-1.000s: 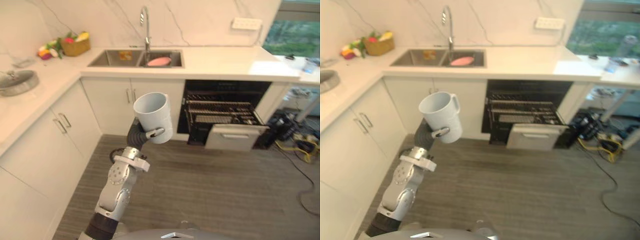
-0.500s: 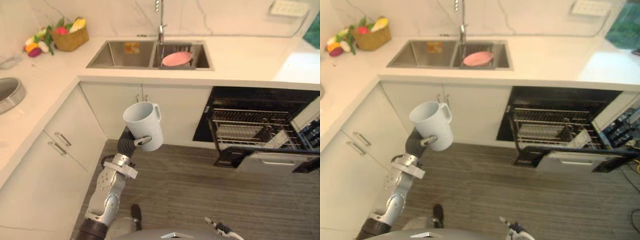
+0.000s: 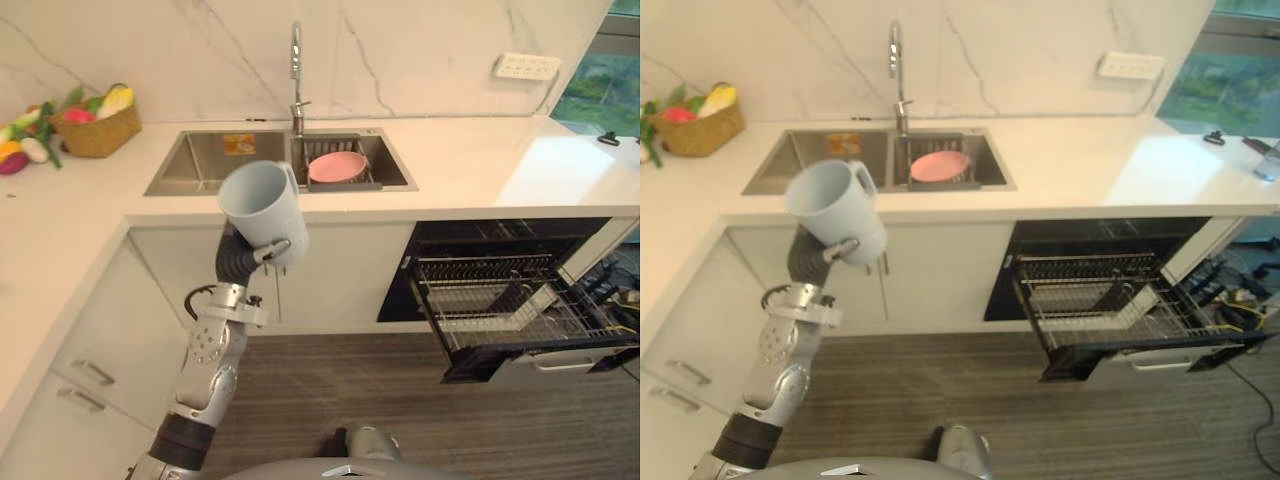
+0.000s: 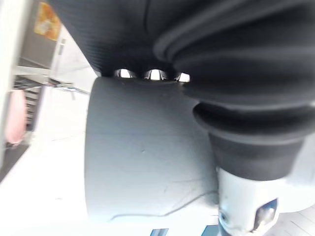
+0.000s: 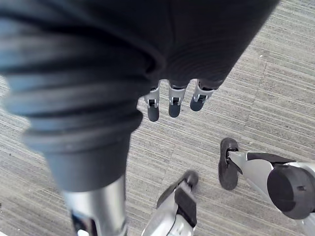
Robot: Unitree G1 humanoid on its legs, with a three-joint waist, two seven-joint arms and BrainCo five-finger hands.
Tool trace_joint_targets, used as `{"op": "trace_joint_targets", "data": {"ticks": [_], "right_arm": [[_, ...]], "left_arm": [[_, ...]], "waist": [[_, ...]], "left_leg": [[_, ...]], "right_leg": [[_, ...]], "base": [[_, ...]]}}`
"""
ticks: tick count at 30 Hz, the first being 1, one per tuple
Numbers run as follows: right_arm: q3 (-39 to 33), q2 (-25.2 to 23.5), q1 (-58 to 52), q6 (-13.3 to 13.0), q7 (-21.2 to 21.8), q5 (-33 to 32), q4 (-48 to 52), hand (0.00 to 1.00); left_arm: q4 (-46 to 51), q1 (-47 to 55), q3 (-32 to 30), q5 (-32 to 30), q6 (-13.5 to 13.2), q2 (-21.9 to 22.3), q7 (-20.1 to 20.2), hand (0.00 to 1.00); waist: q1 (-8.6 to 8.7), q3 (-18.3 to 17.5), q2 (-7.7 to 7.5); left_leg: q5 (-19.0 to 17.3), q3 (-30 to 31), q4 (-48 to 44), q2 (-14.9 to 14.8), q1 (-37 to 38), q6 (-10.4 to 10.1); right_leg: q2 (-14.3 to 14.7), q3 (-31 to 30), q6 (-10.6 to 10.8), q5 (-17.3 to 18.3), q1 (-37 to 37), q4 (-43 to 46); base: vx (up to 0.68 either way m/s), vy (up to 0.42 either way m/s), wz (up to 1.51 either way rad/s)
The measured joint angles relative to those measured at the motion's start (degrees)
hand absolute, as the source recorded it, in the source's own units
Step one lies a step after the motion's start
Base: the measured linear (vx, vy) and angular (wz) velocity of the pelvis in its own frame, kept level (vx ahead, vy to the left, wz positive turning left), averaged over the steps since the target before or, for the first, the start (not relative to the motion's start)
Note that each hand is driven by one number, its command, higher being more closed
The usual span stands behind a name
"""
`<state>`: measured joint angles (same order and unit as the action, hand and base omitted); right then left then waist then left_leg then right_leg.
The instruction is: Walk over to the sink, pick up the cup, carry it to the dishwasher, place the cup inside the dishwasher, then close the dishwasher door
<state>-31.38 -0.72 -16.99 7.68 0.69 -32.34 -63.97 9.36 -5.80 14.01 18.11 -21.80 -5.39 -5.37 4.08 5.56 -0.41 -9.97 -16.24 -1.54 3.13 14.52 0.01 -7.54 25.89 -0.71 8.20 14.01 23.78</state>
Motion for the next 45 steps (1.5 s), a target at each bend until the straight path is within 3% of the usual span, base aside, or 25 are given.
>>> {"op": "trace_joint_targets", "data": {"ticks": [1,2,4,6,8,9,10,11,13,17,19,20,21,23,26,29,31,37,38,39,40,41,43,44,45], "right_arm": [[1.2,-0.9,-0.9,0.0,0.0,-0.1,0.0,0.00],[2.0,-1.5,-1.3,0.0,0.1,-0.1,-0.3,0.00],[2.1,-1.3,-1.4,0.0,0.1,0.0,-0.4,0.00],[3.4,-0.5,-1.1,0.1,0.0,0.0,-0.3,0.00],[4.3,0.0,-1.1,0.0,0.1,0.0,0.3,0.00],[4.3,0.2,-1.2,-0.1,0.1,0.0,0.5,0.00],[5.0,0.9,-1.9,-0.1,0.1,0.0,1.2,0.00],[6.8,1.9,-3.1,-0.5,0.1,0.0,2.7,0.00],[9.2,3.5,-3.5,-1.5,0.3,-1.5,3.3,0.00],[11.6,5.4,-3.3,-1.4,0.6,-1.4,4.8,0.00],[12.8,5.5,-1.9,-1.0,0.6,-0.7,5.6,0.00],[13.1,5.8,-1.9,-0.6,0.8,-0.2,5.8,0.00],[12.9,5.8,-1.8,0.1,0.7,0.2,6.2,0.00],[12.5,5.5,-1.9,0.3,0.3,0.9,6.1,0.00],[9.8,3.1,-2.0,0.5,0.1,1.2,4.9,0.00],[7.4,1.8,-2.2,0.3,0.2,1.3,4.5,0.00],[6.2,1.6,-2.2,0.0,0.2,1.3,4.5,0.00],[5.2,2.3,-0.6,-2.8,0.1,3.6,4.5,0.00],[5.1,2.5,-0.1,-3.1,0.1,3.8,4.7,0.00],[4.5,2.5,0.1,-3.2,0.1,4.3,4.8,0.00],[3.8,2.5,0.2,-3.0,0.0,5.4,4.8,0.00],[3.3,2.4,0.3,-2.9,0.0,5.8,4.8,0.00],[1.6,2.5,0.4,-2.9,-0.1,5.8,4.8,0.00],[1.0,2.5,0.5,-2.8,-0.1,6.0,4.8,0.00],[0.5,2.5,0.6,-2.4,-0.1,7.3,4.8,0.00]], "left_arm": [[2.1,-0.7,0.2,-1.6,-1.4,0.1,-2.3,1.00],[3.9,-0.9,0.5,-3.3,-2.8,0.9,-4.6,1.00],[4.3,-2.1,1.8,-5.6,-3.6,2.8,-8.3,1.00],[4.2,-3.8,3.2,-6.9,-3.6,3.9,-10.7,1.00],[4.2,-4.4,4.5,-8.5,-3.6,5.1,-12.3,1.00],[4.2,-4.5,4.8,-9.1,-3.6,5.7,-12.5,1.00],[4.3,-4.6,5.2,-10.0,-3.6,7.1,-13.0,1.00],[5.0,-4.5,5.4,-10.3,-3.3,8.4,-13.5,1.00],[6.0,-4.5,4.6,-10.5,-3.1,8.5,-13.9,1.00],[10.1,-1.6,1.6,-11.9,-3.4,8.3,-15.9,1.00],[12.9,-0.5,0.5,-14.4,-3.7,8.1,-18.4,1.00],[13.4,-0.5,0.3,-15.4,-3.7,8.1,-19.3,1.00],[13.7,-0.4,-0.1,-16.7,-3.7,8.1,-20.2,1.00],[13.4,0.6,-1.8,-17.1,-3.6,7.8,-21.9,1.00],[12.4,1.3,-3.8,-16.4,-3.6,6.6,-24.1,1.00],[11.5,1.9,-3.8,-15.8,-3.6,6.1,-24.2,1.00],[11.4,2.7,-3.6,-15.4,-3.6,6.1,-23.8,1.00],[6.6,3.4,-2.6,-13.0,-2.9,5.9,-19.1,1.00],[5.8,3.4,-2.7,-12.2,-2.9,6.1,-18.2,1.00],[5.7,3.4,-2.7,-11.7,-2.8,6.3,-18.0,1.00],[5.6,3.6,-2.8,-11.3,-2.6,6.2,-17.8,1.00],[5.6,3.9,-2.9,-10.7,-2.4,6.1,-17.6,1.00],[5.7,4.7,-2.9,-10.2,-2.3,5.9,-17.7,1.00],[5.7,4.8,-2.9,-10.0,-1.9,5.8,-17.7,1.00],[5.6,4.8,-2.9,-9.7,-1.5,5.6,-17.7,1.00]], "waist": [[0.10,-0.4,-0.82],[0.10,-0.8,-1.39],[0.40,-1.8,0.41],[0.81,-1.8,0.60],[1.18,-1.7,0.57],[1.12,-1.8,0.72],[0.73,-1.8,1.07],[0.22,-2.3,2.45],[-0.22,-2.4,3.67],[-1.90,-2.4,3.43],[-3.56,-2.6,3.17],[-3.43,-2.8,3.25],[-3.35,-3.2,3.87],[-2.70,-4.5,3.83],[-2.90,-5.0,0.54],[-2.76,-5.3,-0.31],[-2.66,-5.3,-0.22],[-1.97,-3.2,1.18],[-2.04,-2.8,1.31],[-2.09,-2.6,2.56],[-2.16,-2.2,1.64],[-2.29,-2.5,2.19],[-2.84,-2.6,2.83],[-3.22,-2.9,3.56],[-3.49,-2.9,3.08]], "left_leg": [[-1.5,0.2,-1.2,0.0,0.9,-0.3],[-3.5,0.2,-2.3,-0.6,2.4,-0.9],[-3.9,0.2,-2.4,-2.4,3.6,-1.5],[-3.4,-0.3,-5.0,-2.9,3.6,-2.5],[-3.3,-1.0,-20.8,-5.3,-0.7,-3.3],[-2.7,-0.8,-26.9,-6.5,-2.6,-4.4],[-0.9,0.5,-39.8,-9.5,-7.0,-6.3],[-1.0,1.7,-49.9,-12.5,-11.3,-5.6],[-2.6,3.9,-57.6,-15.2,-15.5,-3.4],[-5.0,5.5,-48.6,-14.4,-20.5,-1.7],[-5.0,7.8,-35.5,-11.6,-20.5,-1.5],[-4.5,9.8,-29.9,-10.3,-20.3,-1.5],[-0.1,10.8,-22.6,-9.7,-19.6,-0.8],[0.6,8.8,-17.0,-9.2,-16.6,-3.0],[1.1,5.9,-13.0,-7.3,-14.3,-2.3],[1.1,4.5,-10.8,-6.9,-11.9,-2.3],[1.1,3.4,-9.3,-6.9,-9.9,-2.3],[0.9,0.5,-6.4,-6.5,-6.3,-1.7],[0.1,0.3,-6.7,-7.2,-6.1,-1.1],[0.0,-0.1,-6.7,-7.6,-5.9,-1.1],[0.0,-0.3,-6.7,-7.7,-5.6,-1.1],[-0.4,-0.3,-7.2,-8.8,-5.5,-1.9],[-1.3,0.2,-7.7,-12.0,-5.4,-3.7],[-1.5,0.8,-7.7,-14.3,-5.5,-4.8],[-1.6,2.1,-7.7,-16.3,-5.7,-6.3]], "right_leg": [[-0.3,-0.3,-1.3,-2.7,-1.0,-3.4],[0.1,0.2,-6.5,-6.9,-2.1,-3.4],[1.1,0.8,-6.0,-2.9,-2.0,-0.3],[1.0,0.7,-6.0,0.1,-2.3,1.6],[1.8,-0.4,-5.5,2.0,-6.1,0.2],[2.2,-0.8,-5.4,2.4,-7.2,-0.3],[3.8,-2.2,-5.1,3.2,-9.2,-1.2],[5.5,-3.3,-5.0,4.4,-10.9,-1.6],[7.5,-5.9,-4.4,5.9,-13.5,-1.9],[8.2,-14.0,-4.3,6.5,-16.1,-4.1],[8.0,-19.3,-3.0,5.1,-16.3,-6.1],[8.0,-20.6,-2.4,4.5,-16.3,-6.7],[8.4,-22.2,-1.2,4.8,-16.0,-6.6],[7.7,-23.4,0.5,5.7,-15.5,-6.0],[5.4,-22.9,2.3,5.4,-15.9,-7.3],[4.8,-21.9,2.8,4.5,-17.1,-8.7],[4.7,-21.6,2.8,4.5,-17.0,-7.9],[2.3,-16.6,3.1,4.3,-9.2,8.9],[1.8,-15.4,3.6,4.1,-8.3,10.8],[1.1,-14.6,2.3,5.2,-7.9,12.7],[-1.1,-13.5,1.3,7.0,-7.0,15.3],[-4.1,-12.8,1.7,7.8,-6.5,16.3],[-6.4,-12.8,2.5,7.0,-6.5,11.6],[-7.1,-13.4,2.5,5.1,-6.4,7.0],[-7.7,-15.0,2.3,1.7,-6.5,2.3]], "base": [[0.36,-0.052,-0.05],[0.43,-0.074,-0.06],[0.50,-0.081,0.02],[0.39,-0.094,-0.07],[0.29,-0.134,-0.26],[0.29,-0.105,-0.34],[0.29,-0.049,-0.50],[0.30,-0.030,-0.67],[0.20,0.014,-0.71],[0.17,0.082,-1.18],[0.19,0.160,-1.36],[0.26,0.261,-0.94],[0.23,0.264,-0.67],[0.24,0.259,-0.52],[0.22,0.192,-0.38],[0.14,0.082,-0.22],[0.08,0.008,-0.33],[-0.05,-0.031,-0.33],[-0.11,-0.063,-0.12],[-0.09,-0.053,-0.10],[-0.08,-0.069,-0.03],[-0.06,-0.162,0.00],[0.02,-0.206,0.02],[0.09,-0.279,0.04],[0.12,-0.337,0.08]]}}
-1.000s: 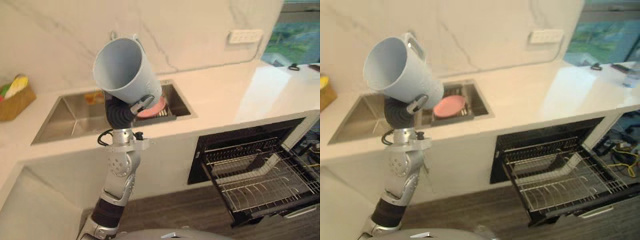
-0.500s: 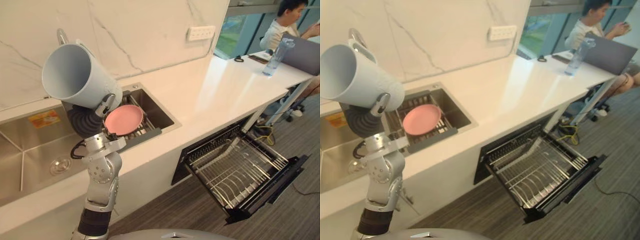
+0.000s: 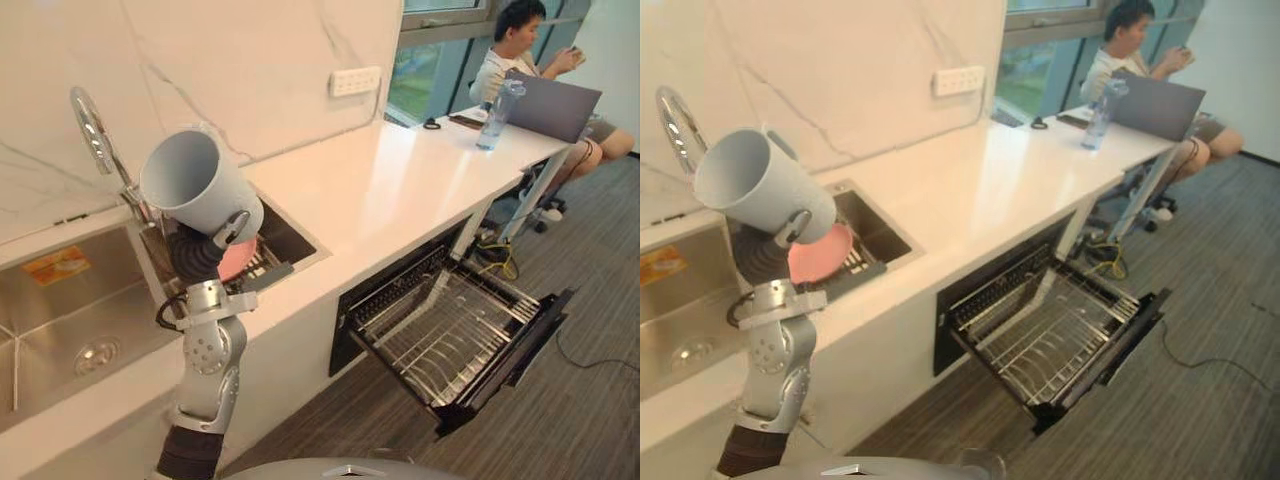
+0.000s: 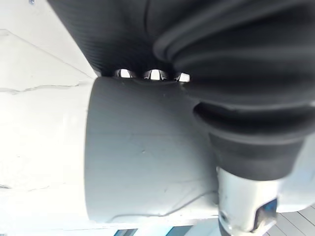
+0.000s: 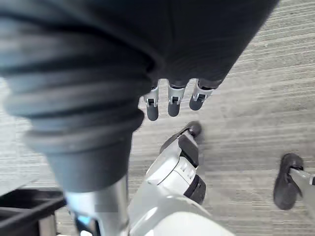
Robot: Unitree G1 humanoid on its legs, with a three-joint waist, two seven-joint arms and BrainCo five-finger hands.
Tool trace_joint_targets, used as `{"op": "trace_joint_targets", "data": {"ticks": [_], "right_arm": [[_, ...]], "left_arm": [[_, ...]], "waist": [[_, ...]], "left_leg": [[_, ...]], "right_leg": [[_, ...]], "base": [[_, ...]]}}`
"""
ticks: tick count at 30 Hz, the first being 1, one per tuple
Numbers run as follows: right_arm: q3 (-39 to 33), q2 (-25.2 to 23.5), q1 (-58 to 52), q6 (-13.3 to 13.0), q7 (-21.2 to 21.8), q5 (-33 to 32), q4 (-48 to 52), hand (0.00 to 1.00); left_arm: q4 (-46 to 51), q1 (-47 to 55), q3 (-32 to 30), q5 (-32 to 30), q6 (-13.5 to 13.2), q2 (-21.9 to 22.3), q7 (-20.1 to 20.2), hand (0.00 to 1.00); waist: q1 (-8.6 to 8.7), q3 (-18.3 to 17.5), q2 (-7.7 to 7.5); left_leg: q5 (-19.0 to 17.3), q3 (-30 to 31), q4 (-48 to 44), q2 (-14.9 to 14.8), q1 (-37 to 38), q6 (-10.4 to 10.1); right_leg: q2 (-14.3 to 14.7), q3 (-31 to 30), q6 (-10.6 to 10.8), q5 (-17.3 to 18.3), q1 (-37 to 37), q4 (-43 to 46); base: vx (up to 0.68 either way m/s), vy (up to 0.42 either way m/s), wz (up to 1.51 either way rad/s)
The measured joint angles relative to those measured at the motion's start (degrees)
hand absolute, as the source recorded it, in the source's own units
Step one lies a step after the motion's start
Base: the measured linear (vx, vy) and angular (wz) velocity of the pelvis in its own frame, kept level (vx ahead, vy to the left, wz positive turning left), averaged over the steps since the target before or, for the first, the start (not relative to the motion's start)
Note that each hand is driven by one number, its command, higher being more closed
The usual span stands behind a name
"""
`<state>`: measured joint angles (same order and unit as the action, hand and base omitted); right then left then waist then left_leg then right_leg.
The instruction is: Walk over to the sink, pick up the cup, carry it to the dishwasher, place the cup inside the dishwasher, then close the dishwasher door
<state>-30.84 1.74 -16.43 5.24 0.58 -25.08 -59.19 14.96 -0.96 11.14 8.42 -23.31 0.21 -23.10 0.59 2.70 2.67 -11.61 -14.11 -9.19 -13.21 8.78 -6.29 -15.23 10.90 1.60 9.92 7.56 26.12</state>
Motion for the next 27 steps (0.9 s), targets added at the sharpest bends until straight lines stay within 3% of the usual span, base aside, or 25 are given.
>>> {"op": "trace_joint_targets", "data": {"ticks": [1,2,3,4,5,6,8,10,16,20,23,24,27], "right_arm": [[-0.1,-0.1,0.0,0.1,0.0,0.6,0.0,0.00],[-0.1,-0.9,0.0,0.3,0.0,1.1,0.0,0.00],[-0.2,-1.5,-0.1,0.3,0.0,1.6,-0.1,0.00],[-1.4,-1.8,0.1,0.8,0.1,2.8,-0.3,0.00],[-1.6,-0.6,1.4,0.9,0.1,3.1,-0.3,0.00],[-2.0,0.2,2.3,1.0,0.1,3.1,-0.3,0.00],[-3.7,1.8,4.6,1.0,0.1,4.5,-0.5,0.00],[-2.9,2.4,6.0,1.1,0.1,4.7,-1.7,0.00],[-1.3,3.5,7.9,0.4,-2.8,0.7,-5.1,0.00],[-2.0,3.3,7.6,-0.3,-3.7,-2.9,-7.1,0.00],[-4.3,3.1,7.5,-2.9,-5.0,-9.7,-7.1,0.00],[-5.5,2.9,7.5,-5.2,-5.4,-13.6,-6.8,0.00],[-5.2,0.9,6.7,-9.1,-8.2,-18.1,-1.7,0.00]], "left_arm": [[0.0,0.0,0.0,0.1,0.2,-0.3,0.0,1.00],[0.0,0.0,0.0,0.4,0.4,-1.7,0.0,1.00],[-0.2,0.1,-0.1,0.4,0.3,-2.5,0.0,1.00],[-0.9,0.6,-0.5,1.0,1.1,-2.2,0.0,1.00],[-1.0,0.8,-0.4,1.5,1.6,-1.1,0.0,1.00],[-1.1,0.7,-0.3,1.6,2.5,-0.5,0.0,1.00],[-1.0,0.3,-0.3,1.6,4.8,0.5,0.9,1.00],[-0.9,0.0,-1.2,1.6,5.3,0.4,0.8,1.00],[-0.2,0.0,-3.1,1.6,5.4,-2.2,-0.3,1.00],[-0.3,-0.1,-3.1,2.7,5.3,-3.2,0.2,1.00],[-0.5,-0.1,-2.3,4.4,5.2,-3.7,2.1,1.00],[-0.5,-0.1,-1.8,5.5,5.1,-3.6,3.4,1.00],[-0.9,-0.2,0.4,7.3,5.1,-3.5,5.8,1.00]], "waist": [[-0.04,-0.2,-0.55],[0.16,-0.4,-2.69],[0.41,-0.7,-3.90],[-0.21,-1.5,-3.36],[-1.03,-1.3,-1.62],[-1.02,-1.0,-0.42],[-0.59,-1.6,1.32],[-0.45,-1.7,1.78],[-0.16,-1.5,1.51],[0.28,0.4,-0.10],[0.55,1.1,0.24],[0.60,1.1,0.62],[0.57,1.3,0.53]], "left_leg": [[0.0,0.6,0.0,-0.8,-0.2,-1.2],[0.6,2.0,0.1,-1.7,-0.5,-4.1],[1.0,2.8,0.4,-2.1,-0.5,-5.9],[1.5,4.4,1.5,-5.1,-0.4,-7.1],[2.3,4.7,1.8,-6.6,-0.5,-6.9],[3.1,4.7,2.2,-7.6,-0.7,-6.4],[8.2,3.7,3.8,-7.8,-0.6,-6.0],[9.8,2.8,4.0,-7.8,-0.6,-5.3],[10.7,1.4,4.1,-6.9,-2.8,-5.5],[10.8,1.3,4.4,-5.7,-2.9,-5.5],[10.8,0.2,5.5,-5.0,-2.7,-5.5],[10.7,-0.8,6.6,-4.6,-2.6,-5.6],[10.4,-3.1,7.7,-4.3,-1.2,-6.0]], "right_leg": [[-0.3,-1.0,-0.3,-2.3,-0.2,-2.1],[-1.4,-1.9,-1.6,-10.8,-1.2,-5.9],[-1.6,-2.6,2.3,-11.5,-1.9,-6.8],[1.2,-0.4,8.0,-6.9,-3.5,-8.8],[3.0,0.6,9.3,-5.9,-3.4,-10.0],[4.0,1.1,8.9,-5.8,-3.5,-10.0],[5.1,2.4,8.3,-5.5,-4.2,-11.1],[5.5,3.1,8.1,-5.8,-6.3,-13.5],[5.8,4.0,8.6,-11.4,-8.0,-22.9],[5.1,4.0,8.8,-13.9,-9.5,-26.6],[4.7,3.7,8.7,-15.4,-9.7,-29.0],[4.6,3.6,9.1,-16.4,-9.7,-30.5],[4.5,2.2,9.2,-17.3,-9.3,-30.9]], "base": [[0.17,-0.422,0.23],[0.18,-0.404,0.31],[0.30,-0.577,0.29],[0.28,-0.498,-0.02],[0.24,-0.404,-0.11],[0.17,-0.202,0.03],[0.16,-0.116,0.23],[0.10,-0.044,0.15],[0.01,0.041,0.03],[-0.06,0.034,0.01],[-0.08,0.036,-0.05],[-0.07,0.049,-0.09],[-0.06,0.039,-0.25]]}}
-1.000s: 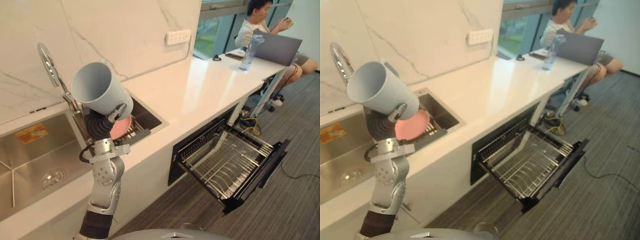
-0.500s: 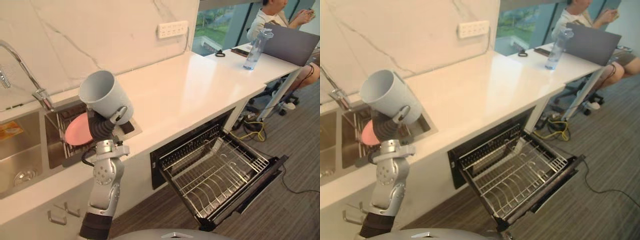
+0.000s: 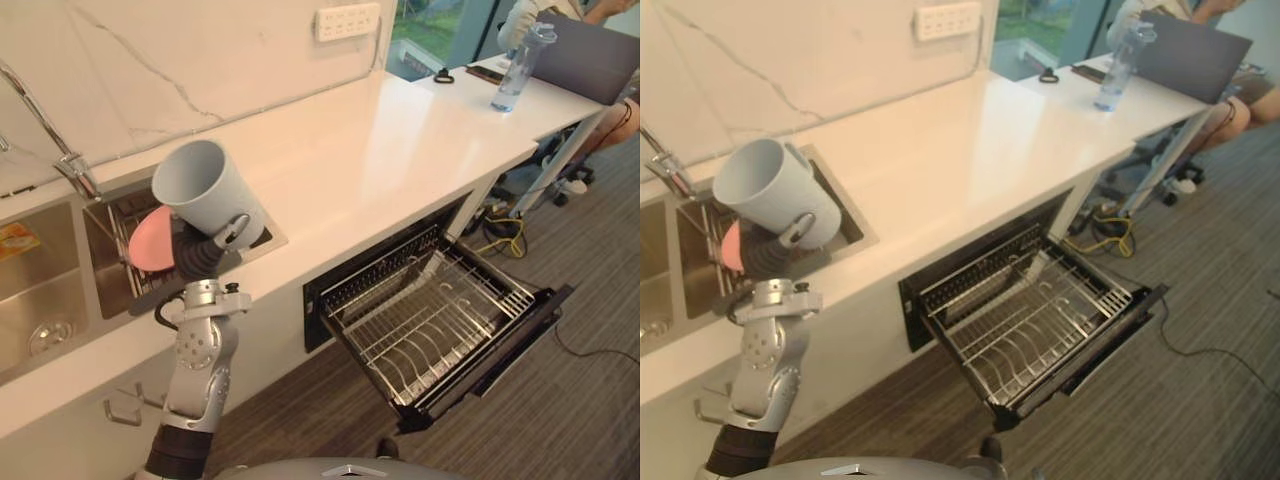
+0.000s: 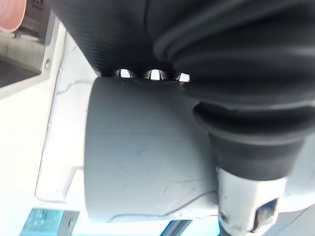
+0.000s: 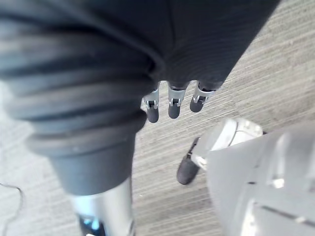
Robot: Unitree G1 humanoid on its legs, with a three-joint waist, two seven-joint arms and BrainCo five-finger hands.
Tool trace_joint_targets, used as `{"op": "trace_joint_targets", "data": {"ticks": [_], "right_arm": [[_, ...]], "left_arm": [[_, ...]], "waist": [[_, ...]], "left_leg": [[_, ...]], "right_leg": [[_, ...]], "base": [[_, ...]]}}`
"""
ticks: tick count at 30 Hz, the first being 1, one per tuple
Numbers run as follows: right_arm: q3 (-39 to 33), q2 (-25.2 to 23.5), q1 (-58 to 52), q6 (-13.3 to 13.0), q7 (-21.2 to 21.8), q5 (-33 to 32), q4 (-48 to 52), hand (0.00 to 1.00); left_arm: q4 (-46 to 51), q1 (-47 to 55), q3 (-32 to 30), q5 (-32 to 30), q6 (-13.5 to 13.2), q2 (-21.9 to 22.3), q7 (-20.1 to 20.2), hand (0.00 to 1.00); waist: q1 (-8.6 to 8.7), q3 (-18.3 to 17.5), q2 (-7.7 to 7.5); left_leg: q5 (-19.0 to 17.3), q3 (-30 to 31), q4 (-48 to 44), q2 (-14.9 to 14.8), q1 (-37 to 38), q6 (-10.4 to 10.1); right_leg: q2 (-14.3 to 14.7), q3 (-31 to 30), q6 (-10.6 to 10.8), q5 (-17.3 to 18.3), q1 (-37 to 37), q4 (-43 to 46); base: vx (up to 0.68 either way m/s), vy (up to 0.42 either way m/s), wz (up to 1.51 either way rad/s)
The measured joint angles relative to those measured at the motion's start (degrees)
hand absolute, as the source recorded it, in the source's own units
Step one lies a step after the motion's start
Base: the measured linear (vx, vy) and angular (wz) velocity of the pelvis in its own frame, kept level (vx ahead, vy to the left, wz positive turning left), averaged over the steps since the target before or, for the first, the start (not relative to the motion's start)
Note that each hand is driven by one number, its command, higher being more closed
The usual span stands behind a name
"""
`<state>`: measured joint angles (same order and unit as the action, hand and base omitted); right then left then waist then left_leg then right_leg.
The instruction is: Walk over to the sink, pick up the cup, carry it to the dishwasher, place the cup inside the dishwasher, then close the dishwasher door
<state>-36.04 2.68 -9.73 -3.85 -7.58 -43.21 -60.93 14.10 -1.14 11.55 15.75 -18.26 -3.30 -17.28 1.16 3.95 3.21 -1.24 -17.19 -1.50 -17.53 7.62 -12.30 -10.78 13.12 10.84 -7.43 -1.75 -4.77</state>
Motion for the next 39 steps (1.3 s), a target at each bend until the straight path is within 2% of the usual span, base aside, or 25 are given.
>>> {"op": "trace_joint_targets", "data": {"ticks": [2,3,5,7,9,11,13,16,17,19,23,24,26,27,29,31,33,35,38,39], "right_arm": [[4.4,-2.8,-2.4,-3.0,-4.1,-0.4,12.3,0.00],[5.8,-3.4,-3.1,-3.6,-5.1,-0.4,15.7,0.00],[8.8,-4.8,-4.1,-4.6,-10.3,-0.3,28.4,0.00],[8.7,-5.5,-4.1,-6.0,-11.8,0.5,35.9,0.00],[7.9,-5.7,-4.1,-7.7,-11.0,0.7,43.1,0.00],[7.7,-6.0,-4.1,-9.0,-5.4,-1.2,55.5,0.00],[7.9,-6.3,-3.9,-8.8,-1.7,-1.4,64.3,0.00],[8.0,-6.3,-2.5,-8.2,7.8,0.4,80.4,0.00],[8.3,-6.2,-2.3,-8.2,9.2,0.5,82.8,0.00],[9.4,-5.8,-1.5,-6.1,16.1,0.8,89.5,0.00],[19.8,-0.9,2.1,-1.9,25.6,0.8,94.3,0.00],[21.2,0.0,3.0,-1.5,26.4,0.7,94.3,0.00],[27.6,4.1,7.9,-0.6,28.8,-0.5,93.8,0.00],[28.8,5.2,9.2,-0.4,28.9,-0.6,93.6,0.00],[32.0,8.6,14.7,0.6,28.7,-2.3,90.7,0.00],[33.3,10.5,17.1,1.1,28.1,-2.5,87.3,0.00],[34.6,11.3,17.8,1.3,26.1,-2.3,84.8,0.00],[35.6,11.4,17.9,1.4,24.0,-1.4,84.0,0.00],[36.8,11.4,19.2,1.3,20.7,1.1,83.5,0.00],[38.0,11.4,20.8,0.9,18.4,3.6,82.3,0.00]], "left_arm": [[-0.2,-0.1,2.0,1.3,0.1,0.5,2.2,1.00],[-0.2,-0.1,2.2,1.8,0.2,0.5,2.7,1.00],[-0.2,-0.5,2.6,2.5,0.5,1.9,3.1,1.00],[-0.2,-1.9,3.1,3.7,1.6,3.2,3.0,1.00],[-0.2,-3.3,3.4,4.3,2.3,4.6,3.0,1.00],[-1.6,-5.7,3.2,4.3,2.4,5.6,2.6,1.00],[-2.5,-6.8,3.1,4.3,2.4,5.6,2.5,1.00],[-2.6,-7.3,3.1,4.2,2.4,5.6,1.2,1.00],[-2.7,-7.3,3.0,4.2,2.4,5.6,1.0,1.00],[-3.7,-7.4,2.4,2.2,2.4,5.5,-0.8,1.00],[-7.8,-8.4,2.1,-6.1,5.2,5.4,-9.9,1.00],[-8.7,-8.6,2.1,-7.0,5.7,5.5,-11.1,1.00],[-12.7,-9.6,1.8,-12.2,8.0,5.1,-18.0,1.00],[-13.5,-9.9,1.6,-13.2,8.6,5.0,-20.0,1.00],[-16.1,-11.1,-1.8,-22.3,10.4,4.9,-27.6,1.00],[-16.1,-11.8,-4.6,-26.4,10.6,4.5,-30.7,1.00],[-16.1,-12.5,-7.2,-29.9,10.5,3.3,-31.9,1.00],[-16.2,-12.4,-7.7,-31.5,10.5,2.1,-32.5,1.00],[-16.2,-12.4,-7.6,-33.0,10.4,1.6,-32.8,1.00],[-16.2,-12.4,-7.5,-33.0,10.4,1.6,-33.4,1.00]], "waist": [[0.48,0.1,-0.30],[0.80,0.1,-0.59],[2.14,-0.2,-0.66],[2.44,-0.3,-0.46],[2.80,-0.3,0.09],[3.56,-0.3,0.48],[4.14,-0.3,0.47],[5.07,-0.2,0.20],[5.19,-0.2,0.10],[5.42,-0.3,-0.12],[5.34,-0.7,-1.31],[5.20,-0.8,-1.35],[4.93,-0.9,-1.42],[4.83,-0.9,-1.46],[4.20,-0.9,-1.52],[2.57,-1.1,-1.52],[0.76,-1.1,-1.60],[-0.29,-1.1,-1.60],[-0.56,-1.2,-1.71],[-0.63,-1.2,-1.80]], "left_leg": [[-0.8,-2.6,0.1,0.1,1.6,-1.2],[-1.1,-3.4,0.0,0.1,1.8,-1.2],[-1.7,-6.3,-0.4,0.0,2.7,-1.2],[-1.6,-8.1,-0.6,-0.1,3.1,-1.6],[-1.6,-10.0,-0.6,-0.2,4.0,-1.9],[-2.0,-12.7,-0.7,-0.2,5.4,-2.2],[-2.6,-13.8,-1.1,-0.5,6.0,-2.2],[-3.9,-15.2,-2.7,-0.9,6.6,-2.2],[-4.0,-15.2,-2.9,-1.0,6.6,-2.3],[-4.5,-15.6,-3.5,-1.1,6.6,-2.3],[-4.5,-15.6,-3.5,-1.0,6.2,-2.3],[-4.5,-15.5,-3.5,-1.0,6.2,-2.3],[-4.5,-13.4,-3.5,-0.9,5.0,-2.1],[-4.4,-12.6,-3.5,-0.9,4.5,-2.1],[-3.8,-9.4,-3.3,-0.9,2.7,-1.9],[-3.5,-7.0,-3.3,-0.9,1.5,-1.9],[-2.6,-4.0,-3.1,-0.5,-0.5,-1.6],[-1.7,-2.4,-2.0,-0.1,-0.9,-1.6],[-0.9,-0.7,-1.1,0.3,-1.3,-1.4],[-0.7,-0.2,-1.1,0.3,-1.5,-1.3]], "right_leg": [[0.0,-1.8,-0.2,-0.6,0.1,-0.1],[0.0,-2.0,-0.3,-0.7,0.3,-0.1],[-0.2,-2.0,-0.7,-1.6,1.5,0.0],[-0.2,-2.3,-0.8,-2.8,2.5,0.1],[0.2,-3.7,-0.8,-3.7,3.2,0.2],[0.6,-5.7,-0.7,-4.3,3.7,0.2],[1.0,-6.6,-0.7,-4.4,3.8,0.2],[1.5,-7.9,-0.7,-4.4,3.9,0.2],[1.5,-8.0,-0.7,-4.4,3.9,0.2],[1.6,-8.4,-0.8,-4.5,4.1,0.2],[1.6,-8.7,-0.8,-4.8,4.7,0.2],[1.6,-8.7,-0.8,-4.8,4.6,0.2],[1.4,-7.4,-0.8,-4.9,4.5,0.2],[1.2,-6.8,-0.8,-4.9,4.5,0.2],[0.8,-4.2,-0.8,-4.9,4.1,0.2],[0.6,-2.3,-0.8,-4.8,3.7,0.2],[-0.1,0.4,-0.8,-4.8,3.3,0.2],[-0.5,2.0,-0.8,-4.8,2.8,0.2],[-1.0,3.5,-0.8,-4.8,2.1,0.2],[-1.1,3.7,-0.7,-4.8,1.9,0.2]], "base": [[-0.08,0.034,-0.45],[-0.07,0.016,-0.54],[-0.04,0.000,-0.57],[-0.01,-0.014,-0.55],[0.02,-0.007,-0.49],[0.03,0.015,-0.46],[0.02,0.010,-0.34],[0.01,0.010,-0.24],[0.00,0.003,-0.11],[0.00,-0.003,-0.11],[0.00,-0.007,-0.04],[0.01,-0.009,0.06],[0.02,-0.010,0.26],[0.02,-0.017,0.46],[0.01,-0.024,0.50],[0.00,-0.022,0.52],[-0.02,-0.019,0.61],[-0.02,-0.010,0.47],[-0.03,-0.005,0.31],[-0.04,-0.009,0.13]]}}
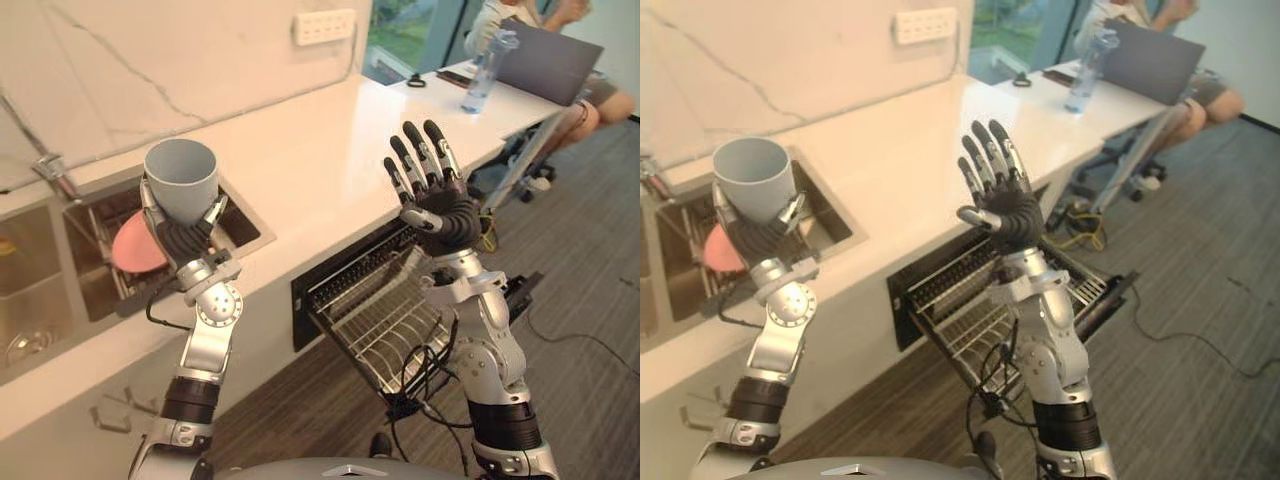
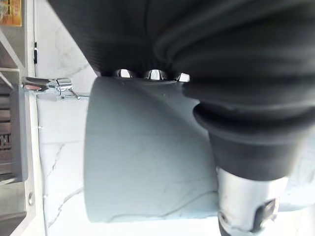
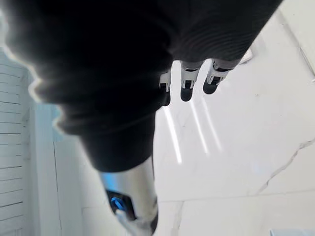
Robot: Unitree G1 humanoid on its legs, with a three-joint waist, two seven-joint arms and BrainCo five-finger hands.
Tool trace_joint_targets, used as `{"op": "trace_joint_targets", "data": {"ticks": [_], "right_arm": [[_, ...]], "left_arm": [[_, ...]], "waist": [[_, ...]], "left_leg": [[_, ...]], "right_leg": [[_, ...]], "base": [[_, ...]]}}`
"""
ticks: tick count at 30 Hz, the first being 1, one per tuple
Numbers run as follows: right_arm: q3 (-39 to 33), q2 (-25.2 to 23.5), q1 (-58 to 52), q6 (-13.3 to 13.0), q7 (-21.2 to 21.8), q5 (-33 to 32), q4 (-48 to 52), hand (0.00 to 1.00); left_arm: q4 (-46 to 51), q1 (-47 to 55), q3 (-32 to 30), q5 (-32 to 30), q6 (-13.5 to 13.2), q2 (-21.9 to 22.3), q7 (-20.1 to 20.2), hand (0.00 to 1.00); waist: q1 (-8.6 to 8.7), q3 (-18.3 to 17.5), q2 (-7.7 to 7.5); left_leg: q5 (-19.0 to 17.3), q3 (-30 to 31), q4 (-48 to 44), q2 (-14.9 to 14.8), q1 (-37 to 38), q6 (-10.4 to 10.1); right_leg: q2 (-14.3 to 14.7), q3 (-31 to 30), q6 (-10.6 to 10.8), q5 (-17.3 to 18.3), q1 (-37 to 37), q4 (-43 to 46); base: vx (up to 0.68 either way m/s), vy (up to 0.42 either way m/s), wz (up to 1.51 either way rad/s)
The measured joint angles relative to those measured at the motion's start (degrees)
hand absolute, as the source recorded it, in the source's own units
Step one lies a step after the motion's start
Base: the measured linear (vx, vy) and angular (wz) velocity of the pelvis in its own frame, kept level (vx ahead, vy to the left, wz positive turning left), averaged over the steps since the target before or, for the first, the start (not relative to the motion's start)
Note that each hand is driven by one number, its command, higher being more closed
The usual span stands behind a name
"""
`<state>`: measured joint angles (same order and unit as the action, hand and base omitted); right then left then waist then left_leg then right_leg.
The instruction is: Walk over to the sink, pick up the cup, carry it to the dishwasher, place the cup inside the dishwasher, then close the dishwasher door
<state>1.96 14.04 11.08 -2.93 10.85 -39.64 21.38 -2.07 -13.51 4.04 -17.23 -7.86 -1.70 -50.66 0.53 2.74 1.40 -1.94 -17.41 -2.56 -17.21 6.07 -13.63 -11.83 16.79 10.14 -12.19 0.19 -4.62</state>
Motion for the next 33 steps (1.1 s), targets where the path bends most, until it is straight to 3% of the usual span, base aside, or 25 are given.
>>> {"op": "trace_joint_targets", "data": {"ticks": [8,17,21,33], "right_arm": [[5.0,0.0,4.2,0.9,-6.4,3.9,-1.4,0.00],[13.7,-2.2,9.8,6.1,-10.7,4.0,-7.3,0.00],[16.4,-2.7,11.8,7.2,-12.7,4.0,-11.0,0.00],[22.1,-4.9,17.7,8.5,-12.9,4.1,-15.7,0.00]], "left_arm": [[-0.1,0.0,3.3,-2.1,0.6,0.5,-0.7,1.00],[-0.1,-0.5,6.6,-2.1,1.0,1.3,-0.4,1.00],[0.1,-0.9,8.1,-2.1,1.0,2.4,-0.1,1.00],[1.0,-1.7,14.3,-2.2,1.0,2.8,2.6,1.00]], "waist": [[0.07,-0.1,0.05],[-1.08,-0.4,0.55],[-2.02,-0.7,1.05],[-2.93,-1.1,1.63]], "left_leg": [[1.4,1.7,1.0,0.0,-1.0,0.4],[2.2,3.2,1.0,0.0,-2.0,0.0],[2.4,3.3,1.3,0.0,-2.0,0.1],[3.3,4.4,1.8,0.0,-2.0,0.2]], "right_leg": [[0.0,1.5,-0.1,0.0,0.1,0.0],[0.0,2.8,-0.3,-0.1,0.0,0.0],[-0.1,2.9,-0.3,-0.1,-0.1,0.0],[-0.1,3.9,-0.6,-0.3,-0.2,0.0]], "base": [[-0.04,-0.026,0.10],[0.01,-0.009,0.05],[0.00,-0.001,0.03],[0.00,-0.006,0.03]]}}
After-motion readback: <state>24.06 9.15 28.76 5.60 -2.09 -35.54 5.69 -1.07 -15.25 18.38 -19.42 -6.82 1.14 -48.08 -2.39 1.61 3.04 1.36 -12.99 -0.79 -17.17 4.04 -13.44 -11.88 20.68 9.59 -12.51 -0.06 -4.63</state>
